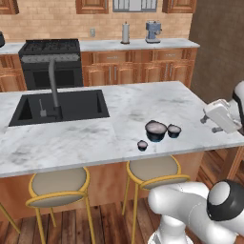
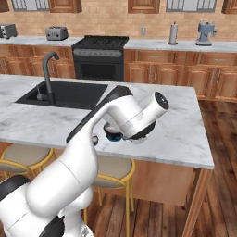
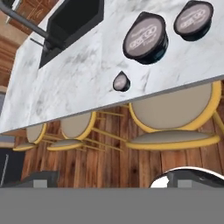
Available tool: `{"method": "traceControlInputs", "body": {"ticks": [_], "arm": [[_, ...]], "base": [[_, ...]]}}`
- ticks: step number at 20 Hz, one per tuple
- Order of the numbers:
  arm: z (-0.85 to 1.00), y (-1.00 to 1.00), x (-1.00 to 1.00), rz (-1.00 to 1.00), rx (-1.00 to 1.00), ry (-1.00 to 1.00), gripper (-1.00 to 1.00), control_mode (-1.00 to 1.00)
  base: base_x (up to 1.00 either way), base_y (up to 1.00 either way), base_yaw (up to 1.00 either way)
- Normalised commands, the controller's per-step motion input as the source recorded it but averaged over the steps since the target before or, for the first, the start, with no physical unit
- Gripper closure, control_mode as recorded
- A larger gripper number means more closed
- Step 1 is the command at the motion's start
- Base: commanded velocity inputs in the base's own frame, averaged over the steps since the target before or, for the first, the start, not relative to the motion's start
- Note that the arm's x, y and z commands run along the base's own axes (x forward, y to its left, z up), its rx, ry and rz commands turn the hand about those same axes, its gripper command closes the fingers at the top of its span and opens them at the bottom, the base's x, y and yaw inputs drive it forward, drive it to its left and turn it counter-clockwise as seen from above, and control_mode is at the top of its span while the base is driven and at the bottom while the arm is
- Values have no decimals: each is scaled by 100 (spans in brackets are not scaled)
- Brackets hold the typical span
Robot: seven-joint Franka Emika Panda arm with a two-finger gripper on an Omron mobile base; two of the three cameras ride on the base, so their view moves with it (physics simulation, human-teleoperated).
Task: Stack the yogurt containers by placing the smaller containers on top of the larger containers.
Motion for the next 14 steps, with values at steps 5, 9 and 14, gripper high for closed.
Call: {"method": "traceControlInputs", "body": {"ticks": [5,9,14], "arm": [[-22,0,11,0,6,0,-100,-100],[-20,0,15,0,5,0,-100,-100],[-17,0,22,0,5,0,-100,-100]], "base": [[0,0,0],[0,0,0],[0,0,0]]}}
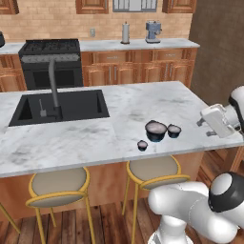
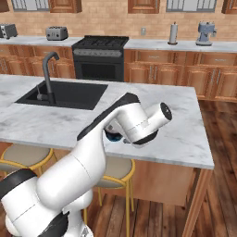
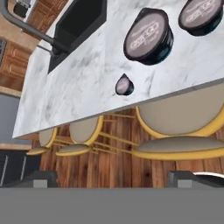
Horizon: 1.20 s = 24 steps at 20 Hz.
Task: Stack the yogurt containers by placing the smaller containers on top of the larger containers.
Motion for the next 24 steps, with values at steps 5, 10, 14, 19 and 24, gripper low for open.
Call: {"method": "traceControlInputs", "body": {"ticks": [5,10,14,19,24], "arm": [[-17,0,29,0,4,1,-100,-100],[-11,-4,21,0,5,3,-100,-100],[-12,-18,5,0,6,2,-100,-100],[-15,-5,20,0,2,3,-100,-100],[-15,0,34,0,0,4,-100,-100]], "base": [[0,0,0],[0,0,0],[0,0,0],[0,0,0],[0,0,0]]}}
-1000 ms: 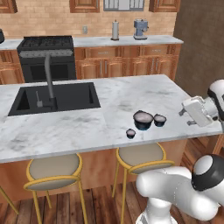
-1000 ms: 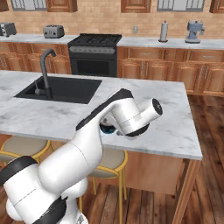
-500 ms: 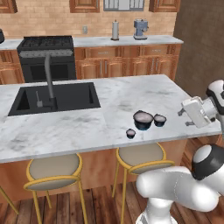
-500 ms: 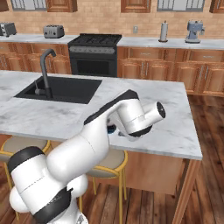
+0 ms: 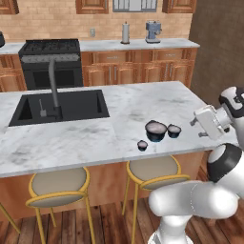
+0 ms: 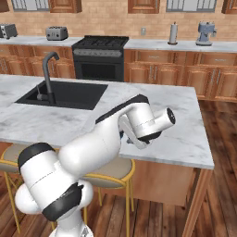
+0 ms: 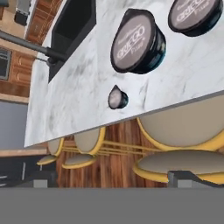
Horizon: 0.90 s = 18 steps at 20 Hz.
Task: Stack the yogurt containers by placing the smaller containers on top of the larger containers.
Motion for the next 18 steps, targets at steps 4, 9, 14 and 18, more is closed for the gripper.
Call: {"method": "traceControlInputs", "body": {"ticks": [4,9,14,18], "arm": [[-18,-3,28,0,2,2,-100,-100],[-20,-1,27,0,1,3,-100,-100],[-22,0,28,0,1,3,-100,-100],[-18,-4,24,0,2,2,-100,-100]], "base": [[0,0,0],[0,0,0],[0,0,0],[0,0,0]]}}
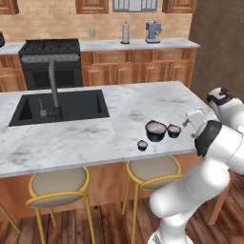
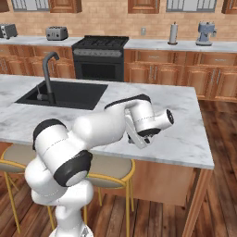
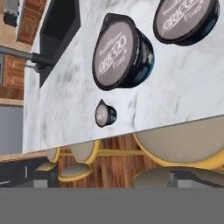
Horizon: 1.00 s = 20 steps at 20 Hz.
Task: Stack the yogurt containers by placing the smaller containers on top of the larger containers.
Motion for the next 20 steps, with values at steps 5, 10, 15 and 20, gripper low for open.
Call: {"method": "traceControlInputs", "body": {"ticks": [5,10,15,20], "arm": [[-16,-12,20,0,4,0,-100,-100],[-17,-12,23,0,3,1,-100,-100],[-20,-10,27,0,2,2,-100,-100],[-23,-9,34,2,1,3,-100,-100]], "base": [[0,0,0],[0,0,0],[0,0,0],[0,0,0]]}}
